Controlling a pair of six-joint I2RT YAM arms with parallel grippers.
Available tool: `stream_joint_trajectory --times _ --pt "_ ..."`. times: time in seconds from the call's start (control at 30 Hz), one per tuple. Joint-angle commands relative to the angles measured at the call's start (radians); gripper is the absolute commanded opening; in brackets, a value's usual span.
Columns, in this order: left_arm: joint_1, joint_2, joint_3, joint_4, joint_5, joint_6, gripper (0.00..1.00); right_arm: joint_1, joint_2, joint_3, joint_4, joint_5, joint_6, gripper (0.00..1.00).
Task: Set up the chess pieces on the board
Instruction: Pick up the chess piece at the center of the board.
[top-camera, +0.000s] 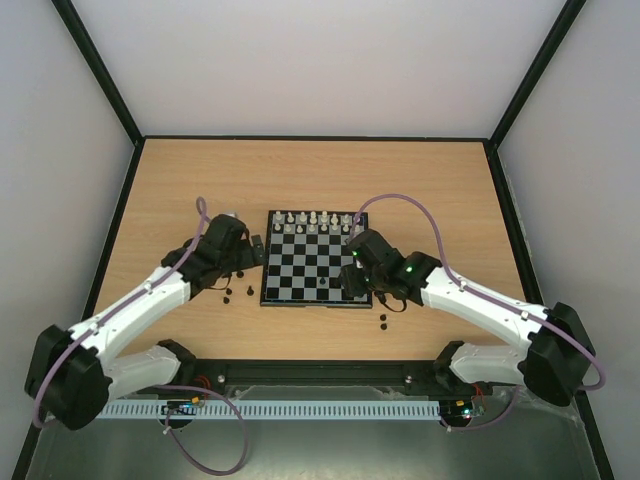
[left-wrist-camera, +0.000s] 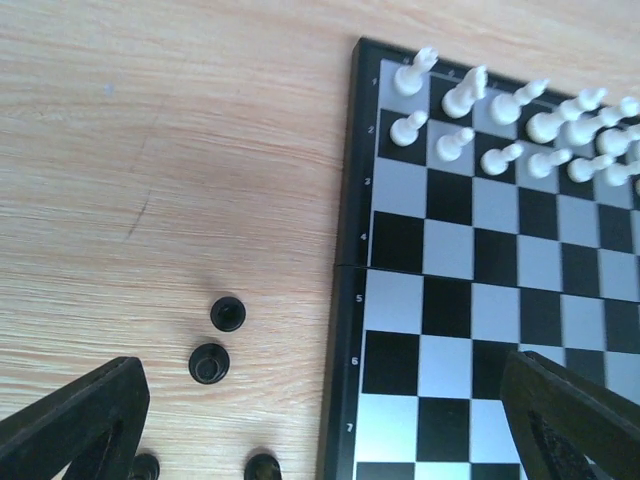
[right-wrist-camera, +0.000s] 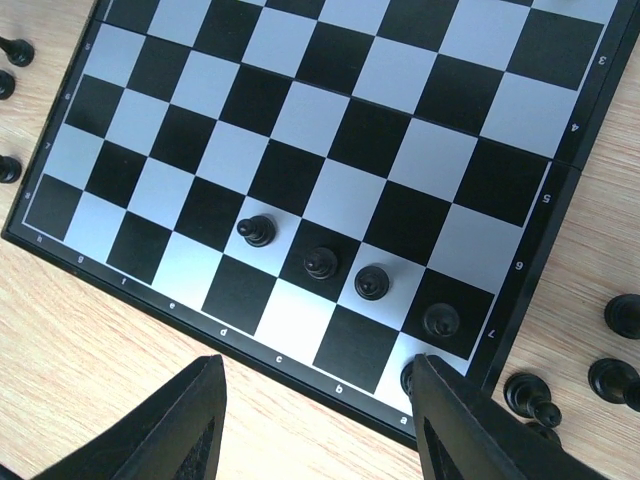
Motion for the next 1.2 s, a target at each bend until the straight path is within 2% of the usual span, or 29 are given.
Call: stream_joint_trajectory --times 0.0,0.13,0.2,0.47,0.67,0.93,1.17 --pt "0.000 -0.084 -0.025 -0.075 0.007 -0.031 1.00 -0.002 0.028 0.005 -0.010 -0.016 -0.013 0.52" --pt "-0.003 -0.122 -0.034 -0.136 -0.005 -0.071 0.99 -0.002 0.028 0.012 -0.020 -0.020 -0.014 0.52" --pt "0.010 -0.118 -0.026 -0.146 0.046 -0.103 1.00 -0.003 0.025 0.014 -0.019 -0.033 -0.018 0.52" --pt "0.038 0.055 0.121 -0.322 0.144 -0.058 1.00 -0.002 -0.003 0.003 0.016 -0.136 -0.033 0.52" --pt "0.043 0.155 0.198 -0.432 0.168 -0.028 1.00 -0.002 -0.029 -0.013 0.032 -0.197 -0.039 0.52" --pt "0.043 0.102 0.101 -0.453 0.202 -0.021 0.99 -0.001 -0.063 -0.031 0.053 -0.263 -0.042 0.52" --pt "0.045 0.062 0.036 -0.444 0.152 -0.042 0.89 0.004 -0.076 -0.039 0.059 -0.283 -0.043 0.52"
